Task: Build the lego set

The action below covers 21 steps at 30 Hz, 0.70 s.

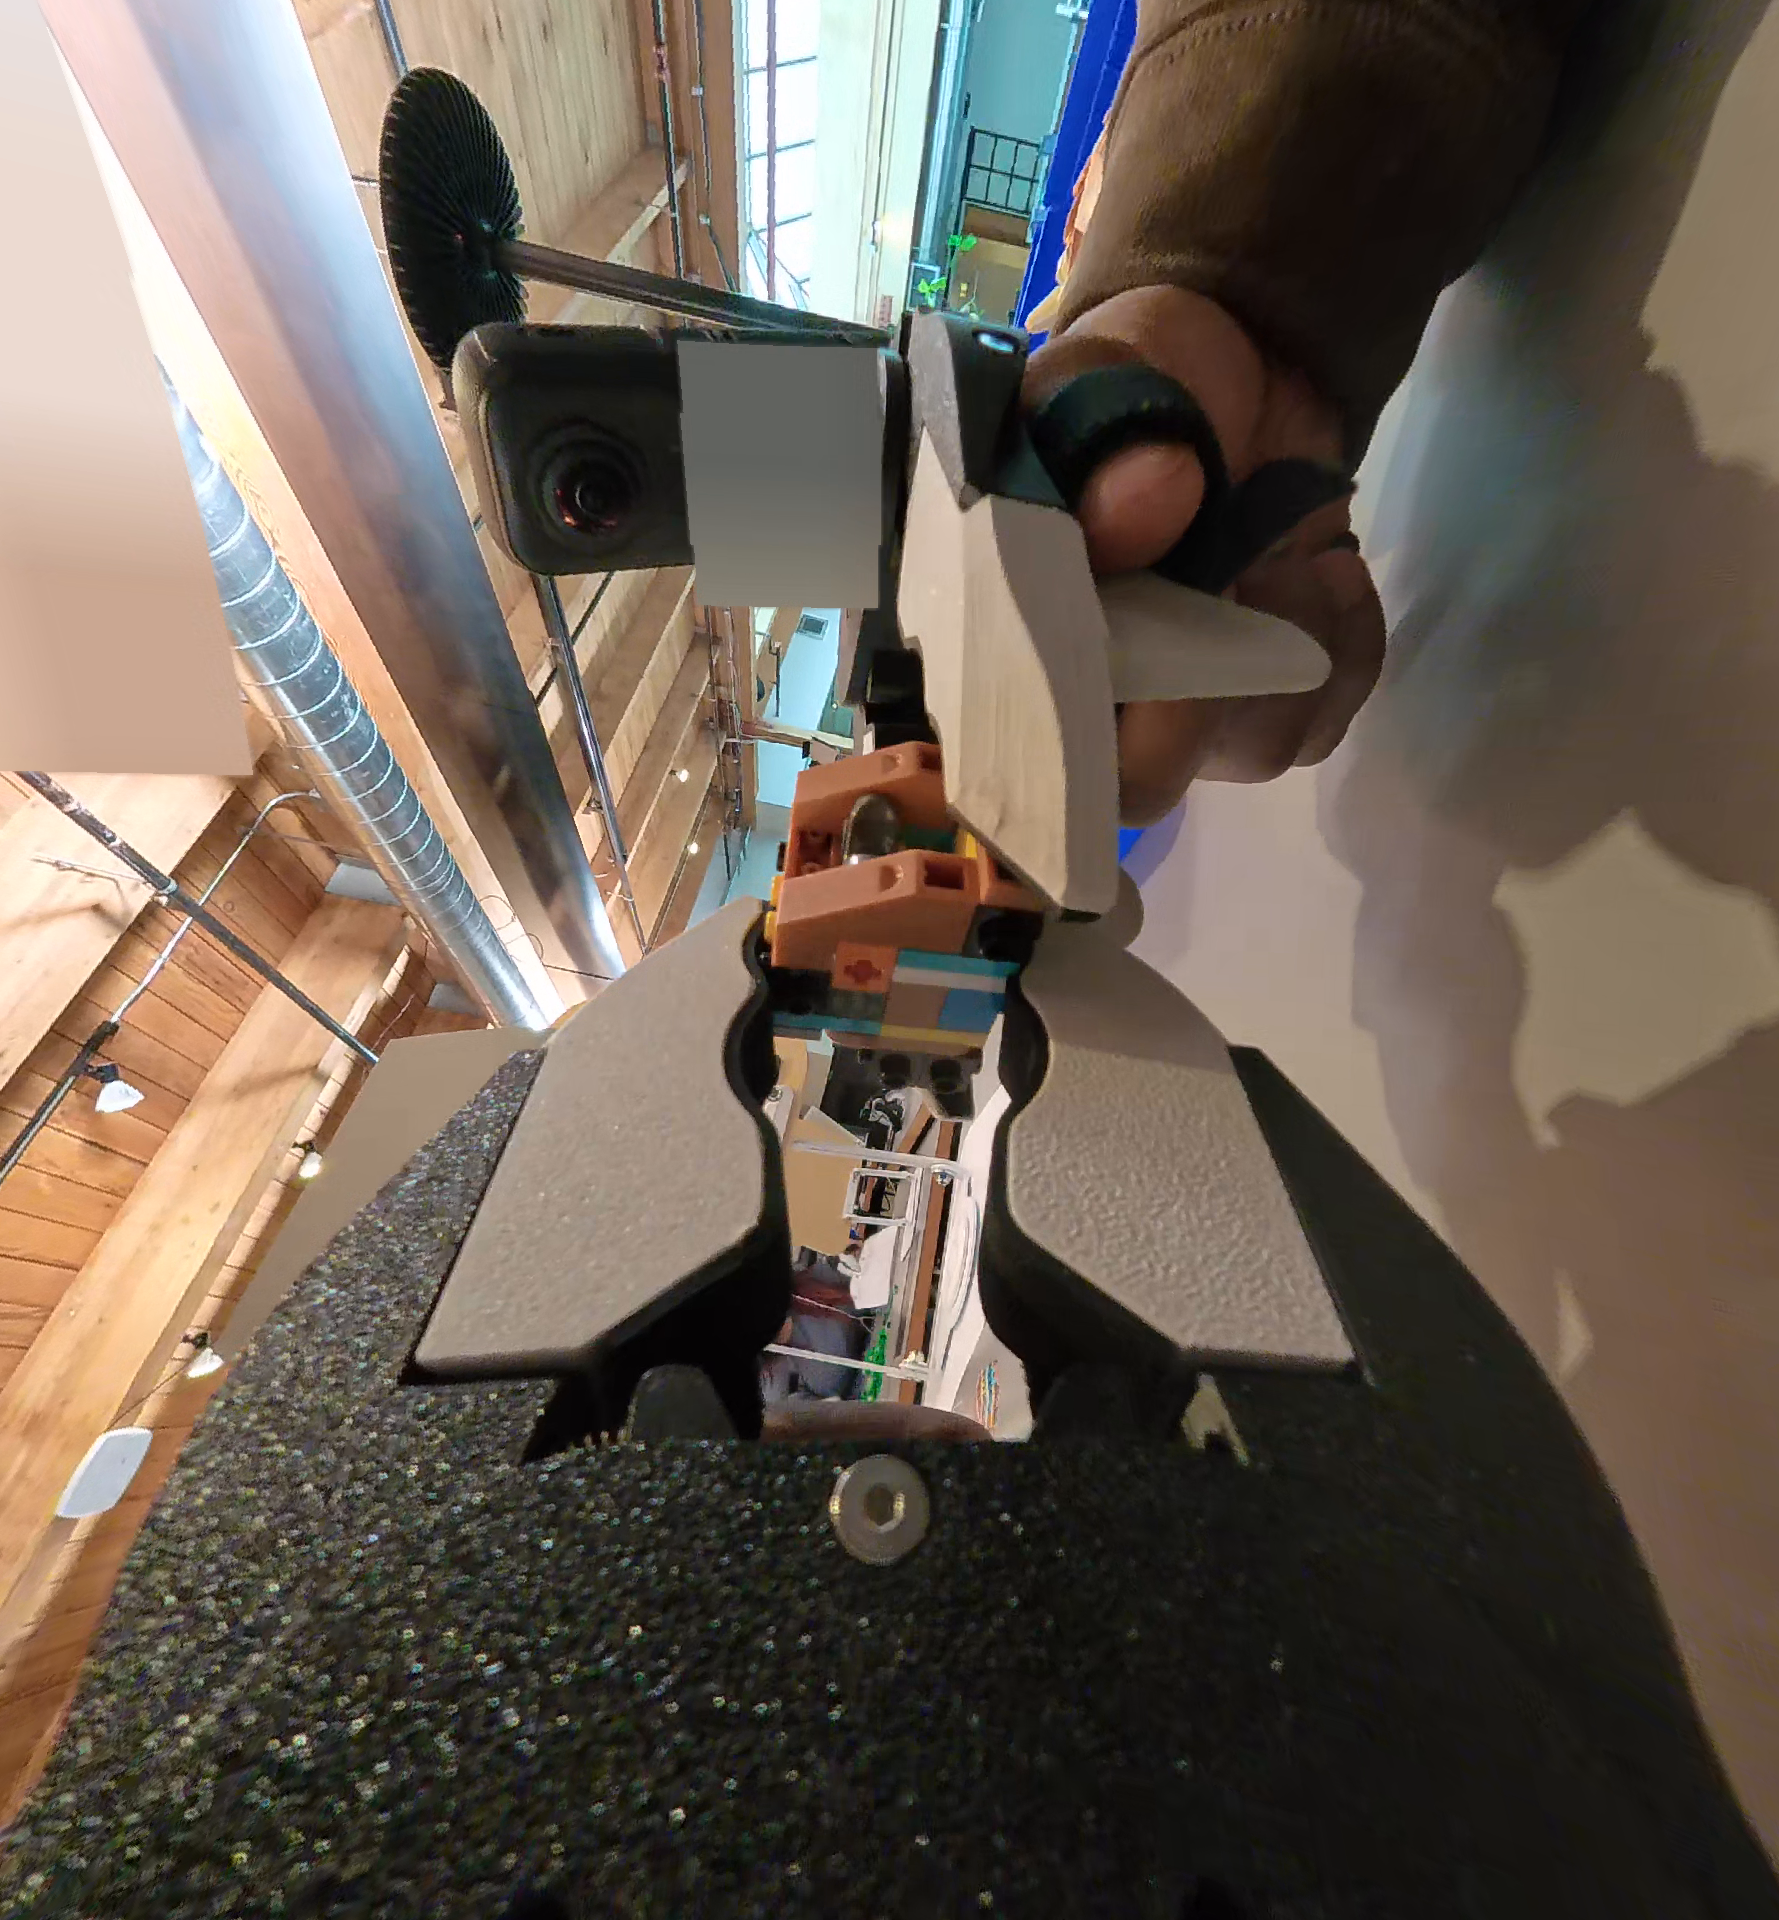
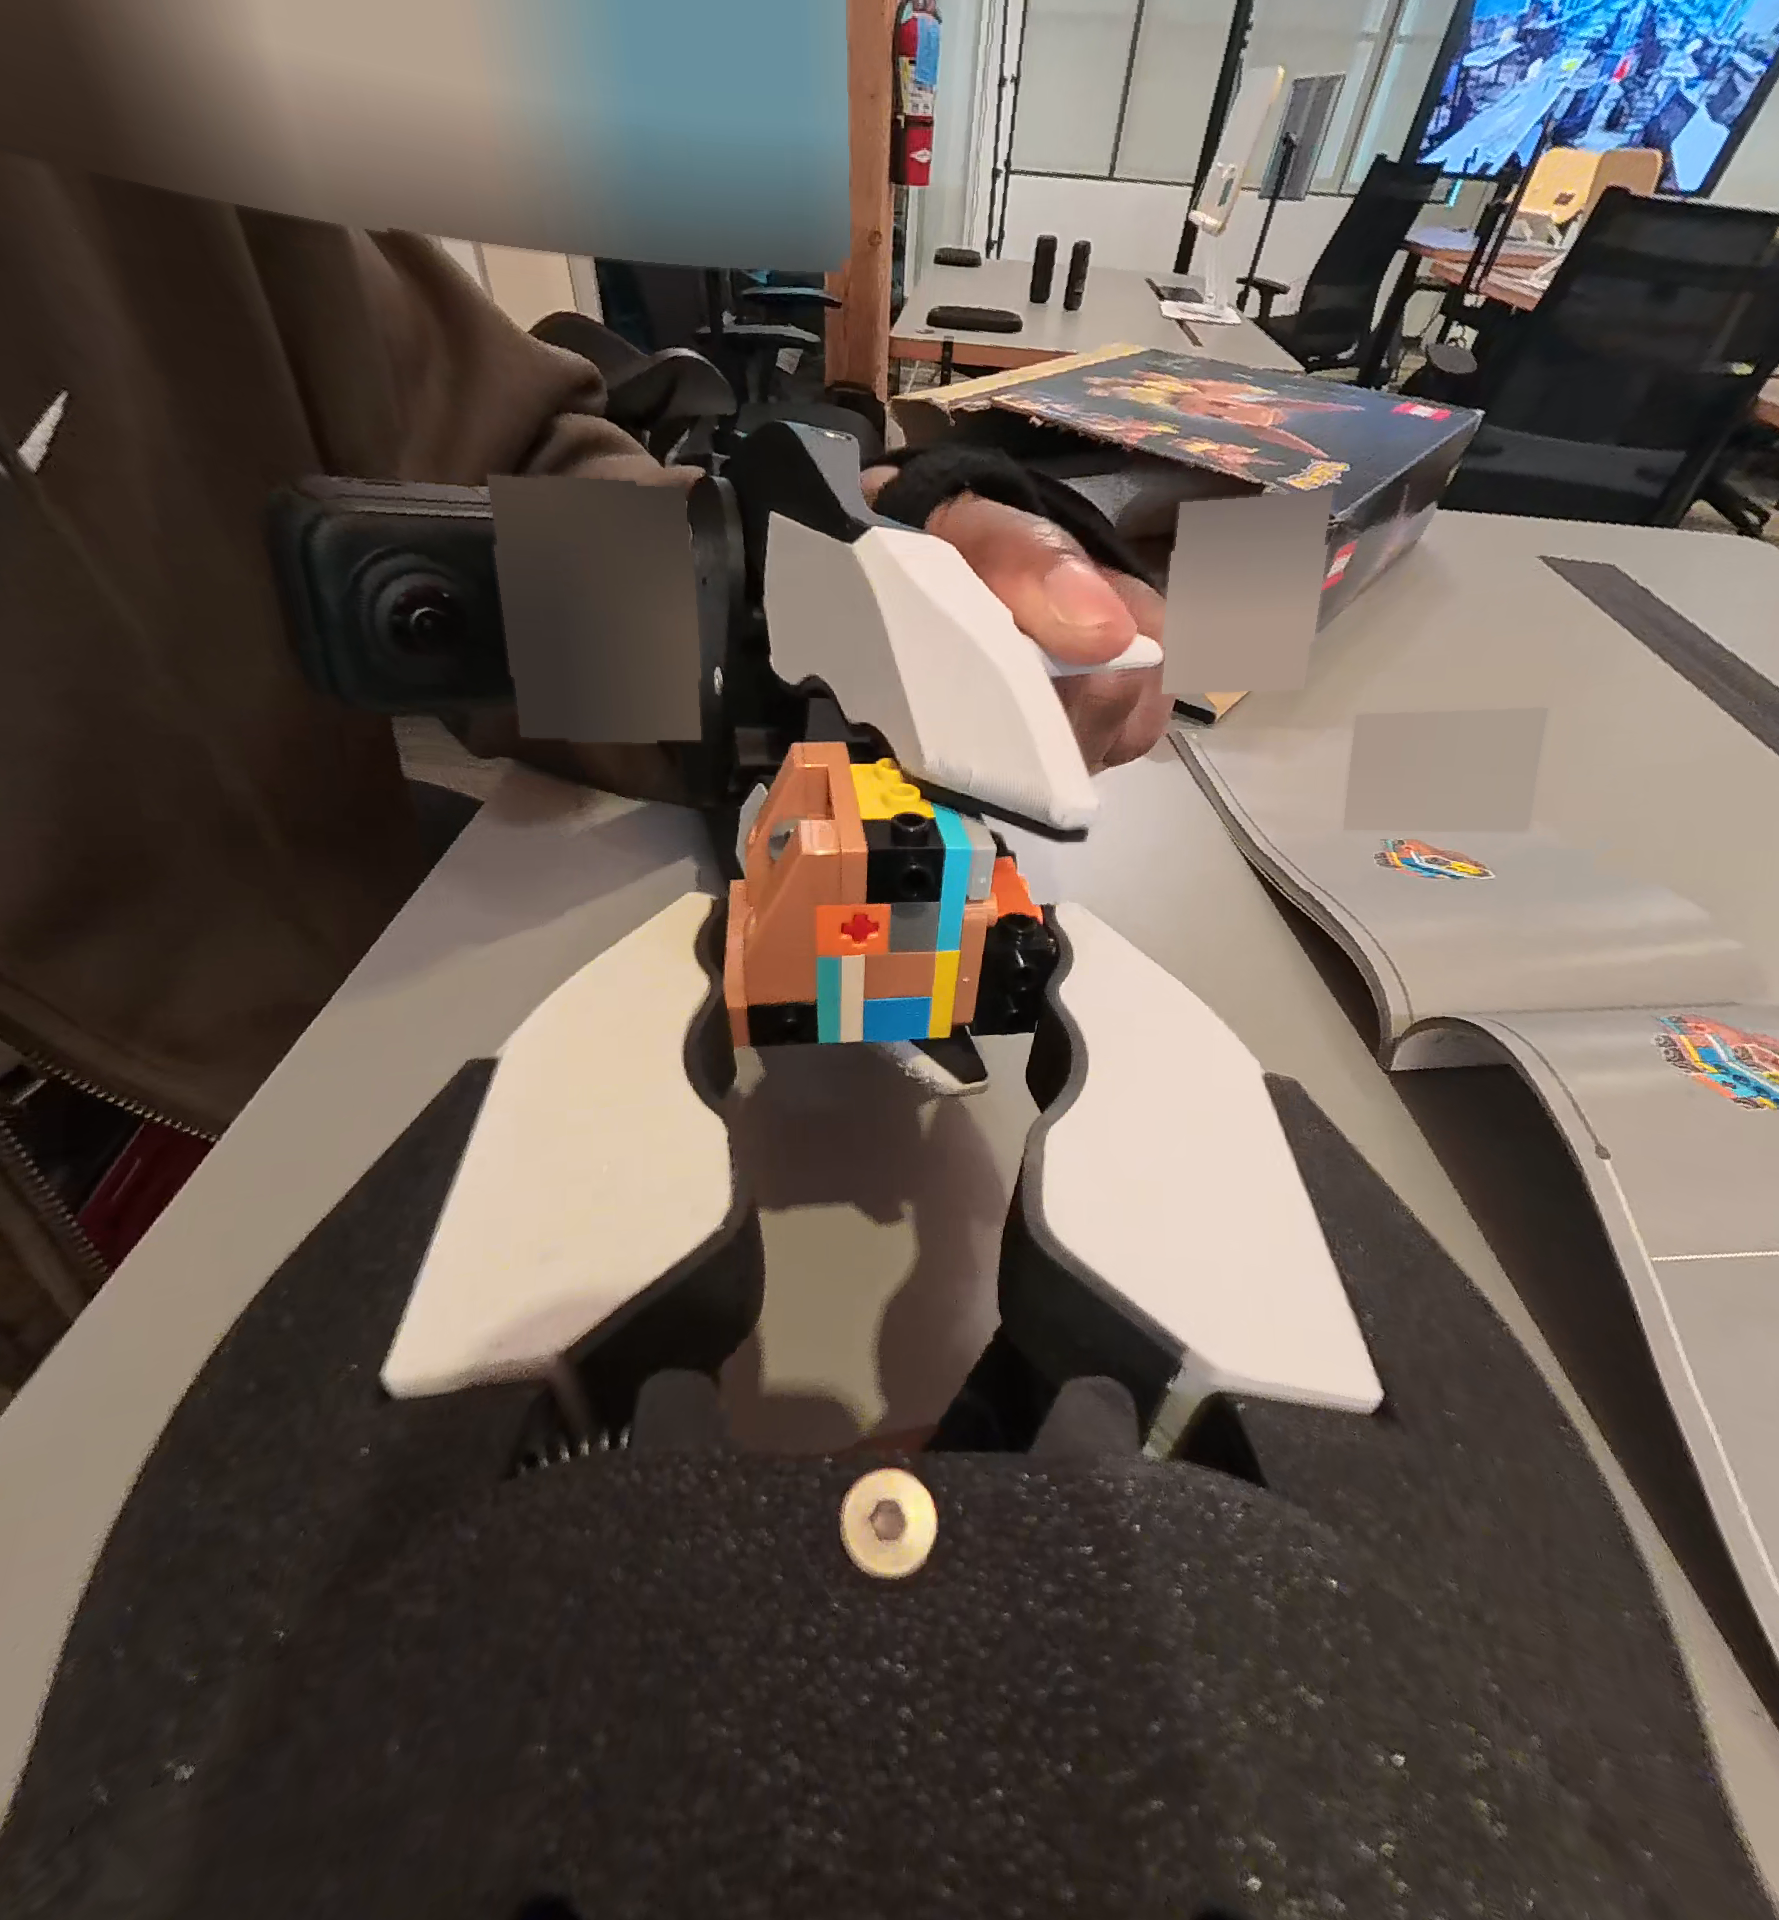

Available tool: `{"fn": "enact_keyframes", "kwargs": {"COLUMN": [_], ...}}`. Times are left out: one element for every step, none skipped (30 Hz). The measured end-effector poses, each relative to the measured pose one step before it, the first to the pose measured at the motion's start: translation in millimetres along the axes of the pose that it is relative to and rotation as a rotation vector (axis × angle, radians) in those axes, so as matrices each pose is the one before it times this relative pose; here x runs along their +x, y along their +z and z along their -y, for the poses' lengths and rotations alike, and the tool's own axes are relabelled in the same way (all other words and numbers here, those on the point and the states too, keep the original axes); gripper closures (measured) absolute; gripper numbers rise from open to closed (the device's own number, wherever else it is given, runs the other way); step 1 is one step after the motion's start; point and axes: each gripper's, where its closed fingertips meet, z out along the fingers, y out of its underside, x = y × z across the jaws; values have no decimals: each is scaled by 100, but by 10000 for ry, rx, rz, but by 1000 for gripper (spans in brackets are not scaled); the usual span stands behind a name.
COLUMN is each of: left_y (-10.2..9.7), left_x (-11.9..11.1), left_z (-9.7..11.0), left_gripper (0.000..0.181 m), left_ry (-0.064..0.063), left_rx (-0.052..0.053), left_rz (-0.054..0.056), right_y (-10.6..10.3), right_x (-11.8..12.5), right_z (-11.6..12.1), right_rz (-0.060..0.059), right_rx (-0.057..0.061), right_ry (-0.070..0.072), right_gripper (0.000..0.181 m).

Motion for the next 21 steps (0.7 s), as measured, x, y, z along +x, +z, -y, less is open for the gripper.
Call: {"fn": "enact_keyframes", "kwargs": {"left_y": [-8,-26,-19,-6,3,-3,-9,9,7,-8,1,10,-7,-16,22,10,11,57,42,60,84], "left_x": [25,32,25,37,27,41,38,42,11,13,6,20,14,40,18,50,82,-12,34,182,339], "left_z": [-41,11,28,-9,-35,-6,3,-29,-10,72,71,2,-37,25,-106,-159,-80,-211,-252,-218,-170], "left_gripper": [141,141,141,141,141,141,141,141,141,141,141,141,141,141,141,141,141,141,141,141,141], "left_ry": [28,10,28,34,19,6,27,-32,-28,29,10,10,15,-47,-14,-5,-93,-48,69,-14,-21], "left_rx": [-3,15,16,-15,-17,0,6,-2,1,28,20,-13,-6,42,-52,-46,19,-94,-79,-48,-83], "left_rz": [-17,-19,-12,-14,-8,-12,-7,-18,-2,9,11,-1,8,-29,-7,-32,-68,-2,-42,-158,-245], "right_y": [24,31,25,16,7,17,7,10,0,-15,-13,-16,-7,26,7,23,40,14,10,30,9], "right_x": [20,-1,-28,-28,15,9,8,-13,4,-25,-64,-48,16,3,4,118,83,93,226,180,104], "right_z": [-42,-25,-18,-34,-53,-38,-32,-49,-33,-4,1,-16,-29,-23,-27,-22,-55,-1,34,-114,-281], "right_rz": [-8,5,11,7,-6,-5,-10,6,9,5,30,28,-17,8,18,-54,4,-14,-151,-65,14], "right_rx": [-14,-18,-22,-35,-48,-28,-22,-37,-29,-2,1,-12,-35,-15,14,25,32,83,83,-65,-176], "right_ry": [5,31,0,-14,9,7,-24,-3,8,-34,-44,-32,-20,30,38,37,119,69,-14,149,175], "right_gripper": [126,126,126,126,126,126,126,126,126,126,126,126,126,126,126,126,126,126,126,126,126]}}
